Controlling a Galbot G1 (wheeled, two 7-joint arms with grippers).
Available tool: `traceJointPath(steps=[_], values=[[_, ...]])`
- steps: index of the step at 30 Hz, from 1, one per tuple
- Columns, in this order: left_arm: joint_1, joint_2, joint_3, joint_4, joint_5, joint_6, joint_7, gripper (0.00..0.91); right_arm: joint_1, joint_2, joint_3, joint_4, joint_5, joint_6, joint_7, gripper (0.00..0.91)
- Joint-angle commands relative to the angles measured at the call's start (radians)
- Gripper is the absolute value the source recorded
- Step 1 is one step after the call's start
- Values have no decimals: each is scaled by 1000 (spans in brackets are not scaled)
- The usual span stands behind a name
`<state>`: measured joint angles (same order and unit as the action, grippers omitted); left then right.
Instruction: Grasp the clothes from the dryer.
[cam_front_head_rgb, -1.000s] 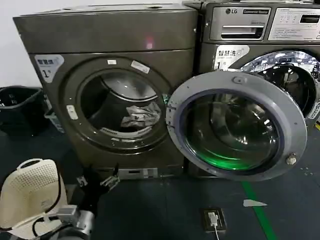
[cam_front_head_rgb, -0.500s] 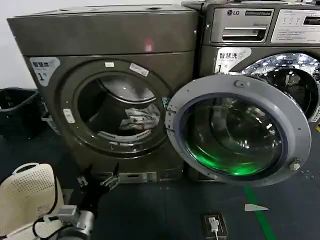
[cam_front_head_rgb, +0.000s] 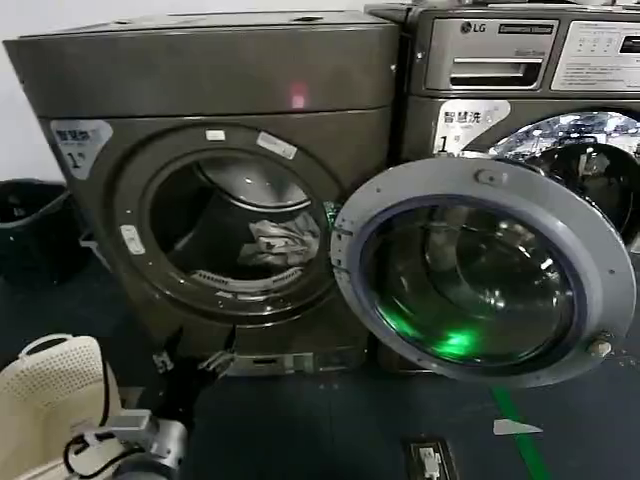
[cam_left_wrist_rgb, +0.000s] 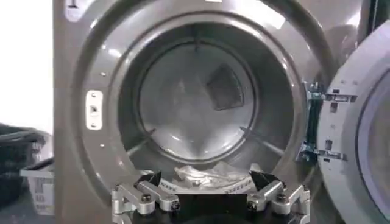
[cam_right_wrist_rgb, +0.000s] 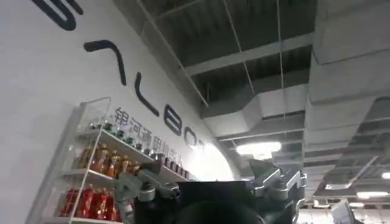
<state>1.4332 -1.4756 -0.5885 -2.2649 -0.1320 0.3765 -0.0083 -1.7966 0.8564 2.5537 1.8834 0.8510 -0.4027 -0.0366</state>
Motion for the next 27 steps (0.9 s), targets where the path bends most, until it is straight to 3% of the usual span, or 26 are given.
traceJointPath(steps=[1,27], values=[[1,0,0,-2,1,-1,0,907,0,-1,0,1,0,0,0,907],[9,0,-3,-29,3,-4,1,907,-10,-5,5,8,4,2,-5,907]])
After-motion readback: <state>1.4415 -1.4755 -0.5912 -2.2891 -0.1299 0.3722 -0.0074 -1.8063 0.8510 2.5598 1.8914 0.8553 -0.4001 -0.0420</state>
